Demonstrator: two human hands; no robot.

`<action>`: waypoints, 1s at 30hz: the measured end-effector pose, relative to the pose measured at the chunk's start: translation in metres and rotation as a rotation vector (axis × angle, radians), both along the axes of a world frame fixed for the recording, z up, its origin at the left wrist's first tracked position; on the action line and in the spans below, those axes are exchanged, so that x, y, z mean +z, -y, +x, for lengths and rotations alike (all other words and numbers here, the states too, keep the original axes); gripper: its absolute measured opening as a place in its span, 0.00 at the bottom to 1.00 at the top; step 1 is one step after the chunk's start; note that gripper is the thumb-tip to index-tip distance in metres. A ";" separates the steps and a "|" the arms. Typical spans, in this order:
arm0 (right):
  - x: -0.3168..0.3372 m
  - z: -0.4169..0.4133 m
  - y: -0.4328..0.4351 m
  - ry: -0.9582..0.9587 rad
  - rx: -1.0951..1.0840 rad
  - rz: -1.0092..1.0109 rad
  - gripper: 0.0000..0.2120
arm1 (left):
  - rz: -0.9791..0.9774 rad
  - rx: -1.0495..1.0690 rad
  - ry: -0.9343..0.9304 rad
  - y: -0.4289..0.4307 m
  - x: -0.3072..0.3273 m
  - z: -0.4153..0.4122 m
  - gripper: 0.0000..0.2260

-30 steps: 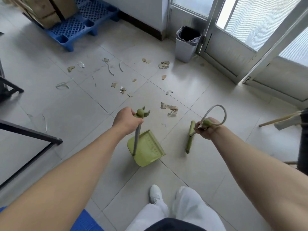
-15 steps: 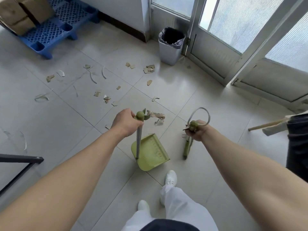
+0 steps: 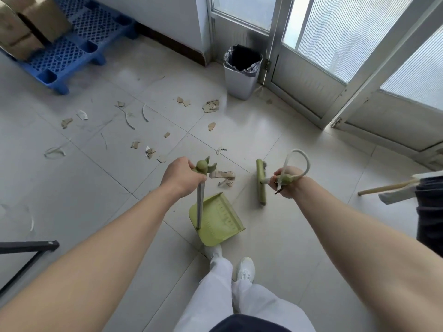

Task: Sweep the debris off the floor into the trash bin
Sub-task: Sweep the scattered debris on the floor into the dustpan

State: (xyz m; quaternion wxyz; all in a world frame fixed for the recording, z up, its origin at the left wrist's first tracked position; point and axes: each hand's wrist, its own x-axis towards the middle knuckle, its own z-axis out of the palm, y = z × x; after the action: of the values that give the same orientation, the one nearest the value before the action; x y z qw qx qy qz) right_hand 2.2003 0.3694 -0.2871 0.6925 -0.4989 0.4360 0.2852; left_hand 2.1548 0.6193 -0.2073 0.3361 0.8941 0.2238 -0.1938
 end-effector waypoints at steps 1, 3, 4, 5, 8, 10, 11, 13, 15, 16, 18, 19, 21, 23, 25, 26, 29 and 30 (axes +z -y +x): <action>-0.002 0.002 0.000 0.006 0.022 -0.034 0.12 | 0.000 -0.003 -0.001 -0.003 0.000 0.003 0.13; -0.009 0.008 -0.004 0.014 0.101 -0.102 0.13 | -0.003 -0.004 0.001 -0.012 -0.002 0.012 0.13; -0.013 0.012 -0.008 0.008 0.124 -0.129 0.14 | -0.005 -0.001 0.001 -0.017 -0.003 0.015 0.13; -0.017 0.015 -0.014 0.000 0.136 -0.142 0.15 | -0.010 0.005 0.002 -0.022 -0.005 0.019 0.13; -0.030 0.028 -0.043 -0.017 0.139 -0.088 0.16 | -0.025 0.023 0.008 -0.038 -0.010 0.027 0.14; -0.033 0.039 -0.071 -0.024 0.138 -0.048 0.17 | -0.028 0.040 0.008 -0.049 -0.013 0.032 0.15; -0.035 0.045 -0.087 -0.009 0.161 -0.049 0.16 | -0.030 0.049 0.009 -0.055 -0.014 0.035 0.15; -0.037 0.056 -0.115 0.030 0.209 -0.035 0.15 | -0.031 0.067 0.009 -0.067 -0.017 0.041 0.14; -0.038 0.067 -0.133 0.026 0.197 0.030 0.13 | -0.038 0.084 0.005 -0.077 -0.017 0.048 0.13; -0.039 0.074 -0.137 0.013 0.193 0.071 0.12 | -0.042 0.089 0.006 -0.081 -0.017 0.052 0.12; -0.037 0.085 -0.135 -0.027 0.165 0.177 0.09 | -0.050 0.117 0.010 -0.089 -0.017 0.061 0.12; -0.035 0.090 -0.133 -0.046 0.139 0.218 0.07 | -0.058 0.143 0.014 -0.093 -0.016 0.065 0.12; -0.031 0.100 -0.129 -0.059 0.106 0.254 0.09 | -0.076 0.179 0.020 -0.101 -0.014 0.075 0.14; -0.025 0.108 -0.129 -0.040 0.108 0.224 0.14 | -0.084 0.177 0.026 -0.103 -0.010 0.085 0.14; -0.015 0.118 -0.127 -0.036 0.116 0.194 0.11 | -0.094 0.170 0.034 -0.101 -0.006 0.095 0.13; -0.013 0.124 -0.124 -0.019 0.125 0.157 0.08 | -0.092 0.164 0.038 -0.098 -0.003 0.101 0.13; -0.013 0.148 -0.103 0.044 0.113 0.026 0.08 | -0.061 0.143 0.055 -0.087 0.004 0.119 0.13; -0.015 0.156 -0.094 0.052 0.099 -0.011 0.08 | -0.051 0.142 0.061 -0.083 0.005 0.126 0.13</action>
State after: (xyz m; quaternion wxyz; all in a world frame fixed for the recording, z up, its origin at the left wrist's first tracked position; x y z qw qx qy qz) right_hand 2.3563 0.4631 -0.3020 0.6859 -0.5309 0.3941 0.3038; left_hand 2.2809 0.7020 -0.2021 0.3782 0.8726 0.2715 -0.1478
